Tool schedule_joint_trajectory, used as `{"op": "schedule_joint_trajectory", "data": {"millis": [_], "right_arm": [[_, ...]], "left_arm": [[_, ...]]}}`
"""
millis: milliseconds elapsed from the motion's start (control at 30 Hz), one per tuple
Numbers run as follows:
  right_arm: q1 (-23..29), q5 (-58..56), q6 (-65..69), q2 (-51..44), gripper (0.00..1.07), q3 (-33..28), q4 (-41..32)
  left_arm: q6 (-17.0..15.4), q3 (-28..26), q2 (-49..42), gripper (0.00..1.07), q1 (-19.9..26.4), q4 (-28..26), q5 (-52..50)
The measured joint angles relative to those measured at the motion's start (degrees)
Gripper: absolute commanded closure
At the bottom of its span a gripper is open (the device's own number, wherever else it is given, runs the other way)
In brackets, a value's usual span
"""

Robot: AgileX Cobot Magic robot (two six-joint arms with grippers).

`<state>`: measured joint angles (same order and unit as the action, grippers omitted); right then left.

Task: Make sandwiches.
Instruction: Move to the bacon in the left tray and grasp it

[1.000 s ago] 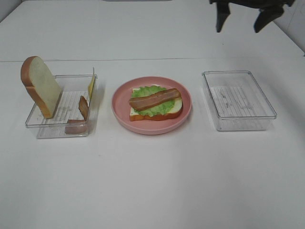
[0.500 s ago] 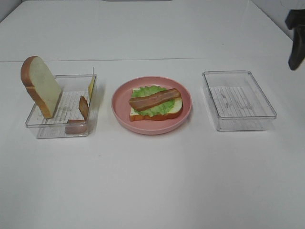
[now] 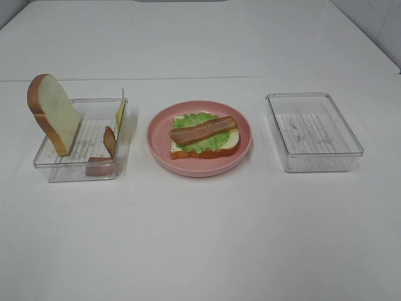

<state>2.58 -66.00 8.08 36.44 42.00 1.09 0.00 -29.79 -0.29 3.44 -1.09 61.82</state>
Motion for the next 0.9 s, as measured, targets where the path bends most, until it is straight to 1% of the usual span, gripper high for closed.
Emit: {"op": "schedule_joint_trajectory", "data": {"millis": [100, 167, 200, 233, 267, 300, 333, 367, 400, 433, 467, 533, 633, 900], "right_arm": [[0.0, 0.1, 0.0, -2.2, 0.28, -1.4, 0.1], [0.0, 0.1, 0.0, -12.4, 0.28, -6.7, 1.1], [0.0, 0.1, 0.0, -12.4, 0.28, -6.7, 1.1], [0.0, 0.1, 0.0, -14.4, 0.28, -7.7, 1.6], [0.0, 0.0, 0.0, -18.6, 0.28, -9.7, 2.4], [0.0, 0.0, 0.0, -18.6, 0.28, -9.7, 2.4], [0.0, 0.0, 0.0, -21.0, 0.28, -10.7, 2.8], [0.0, 0.0, 0.0, -25.4, 0.28, -12.0, 3.2], [0.0, 0.0, 0.0, -25.4, 0.28, -12.0, 3.2], [0.0, -0.1, 0.0, -29.3, 0.28, -12.9, 3.2], [0.0, -0.1, 0.0, -29.3, 0.28, -12.9, 3.2], [0.0, -0.2, -0.6, -34.5, 0.28, -13.7, 3.0], [0.0, -0.2, -1.9, -36.6, 0.28, -14.4, 1.7], [0.1, 2.3, -4.9, -36.6, 0.28, -16.0, -1.7]], "left_arm": [[0.0, 0.0, 0.0, 0.09, 0.0, 0.1, 0.0], [0.0, 0.0, 0.0, 0.09, 0.0, 0.3, 0.0], [0.0, 0.0, 0.0, 0.09, 0.0, 0.3, 0.0], [0.0, 0.0, 0.0, 0.09, 0.0, 0.3, 0.0], [0.0, 0.0, 0.0, 0.09, 0.0, 0.4, 0.0], [0.0, 0.0, 0.0, 0.09, 0.0, 0.4, 0.0], [0.0, 0.0, 0.0, 0.09, 0.0, 0.4, 0.0], [0.0, 0.0, 0.0, 0.09, 0.0, 0.6, 0.0], [0.0, 0.0, 0.0, 0.09, 0.0, 0.6, 0.0], [0.0, 0.0, 0.0, 0.09, 0.0, 1.1, 0.0], [0.0, 0.0, 0.0, 0.09, 0.0, 1.1, 0.0], [0.0, 0.0, 0.0, 0.09, 0.0, 1.1, 0.0], [0.0, 0.0, 0.0, 0.09, 0.0, 1.1, 0.0], [0.0, 0.0, 0.0, 0.09, 0.0, 1.1, 0.0]]}}
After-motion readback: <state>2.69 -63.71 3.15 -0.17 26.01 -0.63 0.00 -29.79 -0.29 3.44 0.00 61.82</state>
